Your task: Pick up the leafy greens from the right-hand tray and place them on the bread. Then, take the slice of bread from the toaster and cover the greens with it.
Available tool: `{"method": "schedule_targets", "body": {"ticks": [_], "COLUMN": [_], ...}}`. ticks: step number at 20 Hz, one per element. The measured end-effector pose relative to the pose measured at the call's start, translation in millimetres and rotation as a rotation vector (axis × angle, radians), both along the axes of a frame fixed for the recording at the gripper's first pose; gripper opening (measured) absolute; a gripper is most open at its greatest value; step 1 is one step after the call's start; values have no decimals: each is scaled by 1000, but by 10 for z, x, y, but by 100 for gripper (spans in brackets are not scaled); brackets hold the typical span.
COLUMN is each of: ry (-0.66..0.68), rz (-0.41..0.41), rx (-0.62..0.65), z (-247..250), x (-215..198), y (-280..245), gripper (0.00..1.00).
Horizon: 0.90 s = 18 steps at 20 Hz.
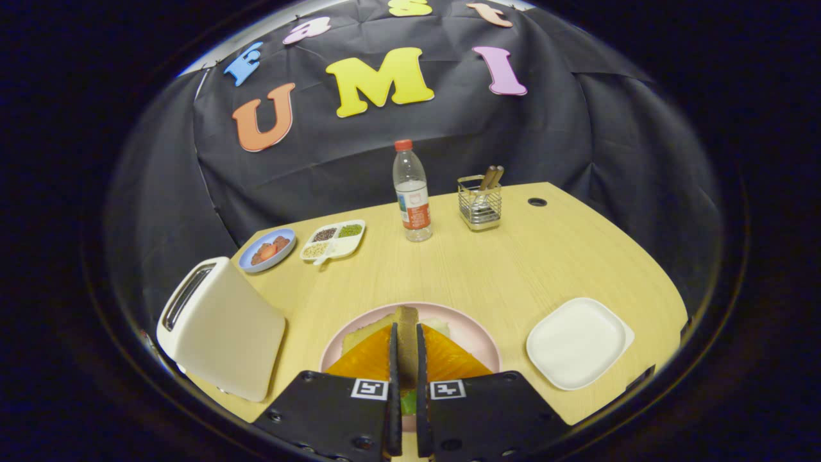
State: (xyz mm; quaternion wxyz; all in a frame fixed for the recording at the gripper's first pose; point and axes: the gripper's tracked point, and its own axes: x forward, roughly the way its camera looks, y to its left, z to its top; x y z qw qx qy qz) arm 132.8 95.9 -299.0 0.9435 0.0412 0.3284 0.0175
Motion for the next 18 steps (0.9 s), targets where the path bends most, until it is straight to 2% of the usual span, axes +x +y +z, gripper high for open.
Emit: {"method": "schedule_targets", "body": {"ticks": [2, 3, 7, 9, 10, 11, 12, 14, 17, 18], "ry": [18, 18, 5, 0, -10, -26, -36, -51, -76, -90], "rz": [-13, -12, -17, -7, -9, -9, -6, 2, -9, -12], "rx": [6, 1, -61, -118, -158, -195, -226, -233, -173, -156], "z": [-107, -147, -248, -303, -324, -321, -322, -281, -124, -45], "x": [-7, 4, 5, -8, -9, 5, 12, -6, -81, -116], "y": [-82, -102, -205, -248, -292, -334, -364, -370, -323, -301], "gripper": [9, 15, 15, 30, 30, 36, 36, 56, 87, 90]}}
